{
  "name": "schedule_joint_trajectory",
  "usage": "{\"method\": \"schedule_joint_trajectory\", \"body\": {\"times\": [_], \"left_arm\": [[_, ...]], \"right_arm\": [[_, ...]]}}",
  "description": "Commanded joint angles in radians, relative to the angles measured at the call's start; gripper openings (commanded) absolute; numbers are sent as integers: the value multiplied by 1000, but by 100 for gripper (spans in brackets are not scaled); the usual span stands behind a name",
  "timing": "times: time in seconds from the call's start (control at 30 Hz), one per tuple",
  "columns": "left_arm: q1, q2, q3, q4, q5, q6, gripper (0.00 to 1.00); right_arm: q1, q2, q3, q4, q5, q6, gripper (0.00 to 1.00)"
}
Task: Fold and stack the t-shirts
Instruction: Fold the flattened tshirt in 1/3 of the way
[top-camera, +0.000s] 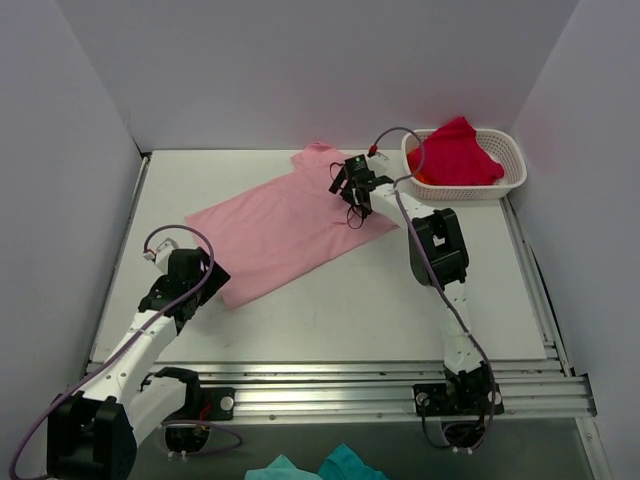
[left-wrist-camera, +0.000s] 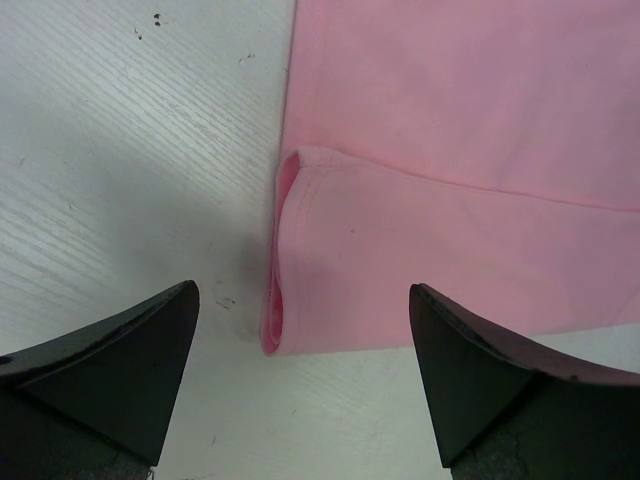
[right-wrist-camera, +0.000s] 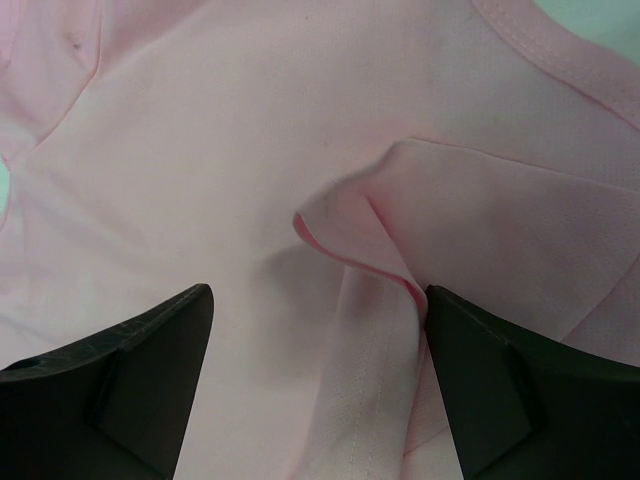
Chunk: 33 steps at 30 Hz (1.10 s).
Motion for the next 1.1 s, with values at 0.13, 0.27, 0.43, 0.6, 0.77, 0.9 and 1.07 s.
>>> {"method": "schedule_joint_trajectory", "body": {"times": [0.13,0.27,0.43,0.6,0.77,0.9,1.07], "left_arm": [[5,-14,-4,57,1,16,95],[4,-13,0,55,-3,16,95],[5,-25,8,42,-13,22,95],[5,-62,19,20,-33,31,95],[2,-91,25,25,2,27,96],[-16,-83,8,63,52,17,98],[-91,-10,10,127,81,16,98]], "right_arm": [[51,69,161,4,-69,31,81],[77,115,227,140,-181,73,82],[92,157,265,447,-331,140,82],[88,37,147,644,-371,73,83],[60,-262,-190,656,-204,-54,84],[-18,-469,-422,556,-66,-59,83],[-46,-722,-635,302,246,-58,83]]}}
